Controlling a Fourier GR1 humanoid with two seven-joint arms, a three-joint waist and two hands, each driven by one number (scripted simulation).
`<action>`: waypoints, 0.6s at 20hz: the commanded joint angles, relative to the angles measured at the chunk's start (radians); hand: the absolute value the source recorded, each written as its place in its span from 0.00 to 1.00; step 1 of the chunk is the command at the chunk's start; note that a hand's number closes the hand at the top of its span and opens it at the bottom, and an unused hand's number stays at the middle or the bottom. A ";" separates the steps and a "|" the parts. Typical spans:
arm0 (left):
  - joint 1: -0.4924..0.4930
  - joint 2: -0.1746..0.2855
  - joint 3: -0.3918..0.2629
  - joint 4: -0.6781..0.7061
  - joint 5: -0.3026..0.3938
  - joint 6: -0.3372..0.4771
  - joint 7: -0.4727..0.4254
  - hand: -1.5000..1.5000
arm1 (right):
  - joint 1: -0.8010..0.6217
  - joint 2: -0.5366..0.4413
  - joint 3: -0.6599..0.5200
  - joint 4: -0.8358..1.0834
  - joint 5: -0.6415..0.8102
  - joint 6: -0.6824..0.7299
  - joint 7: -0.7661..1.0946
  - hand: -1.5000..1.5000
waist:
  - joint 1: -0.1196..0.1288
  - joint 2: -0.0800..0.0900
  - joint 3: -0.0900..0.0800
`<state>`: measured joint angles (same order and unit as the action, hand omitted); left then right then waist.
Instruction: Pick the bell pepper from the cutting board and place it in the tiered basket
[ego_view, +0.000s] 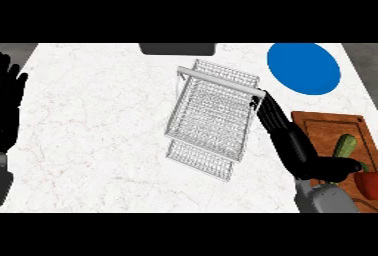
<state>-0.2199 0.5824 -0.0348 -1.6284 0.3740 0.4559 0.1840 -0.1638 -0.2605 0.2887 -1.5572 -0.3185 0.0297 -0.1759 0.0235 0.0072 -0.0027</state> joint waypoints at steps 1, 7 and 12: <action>0.032 -0.003 -0.003 0.008 -0.032 -0.070 -0.048 0.50 | -0.003 -0.070 -0.055 -0.050 -0.043 0.106 0.016 1.00 | -0.024 -0.008 0.003; 0.057 0.068 -0.170 -0.037 -0.174 -0.139 -0.130 0.50 | -0.017 -0.428 -0.214 0.030 0.209 0.056 0.045 1.00 | -0.127 -0.012 -0.018; 0.140 0.009 -0.301 -0.014 -0.297 -0.165 -0.292 0.50 | 0.064 -0.251 -0.373 0.171 0.034 -0.065 -0.054 0.00 | -0.035 -0.005 0.003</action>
<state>-0.1347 0.6202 -0.2652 -1.6614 0.1492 0.3073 -0.0117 -0.1363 -0.5208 0.0057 -1.4587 -0.2823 0.0199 -0.1637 -0.0345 0.0041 -0.0008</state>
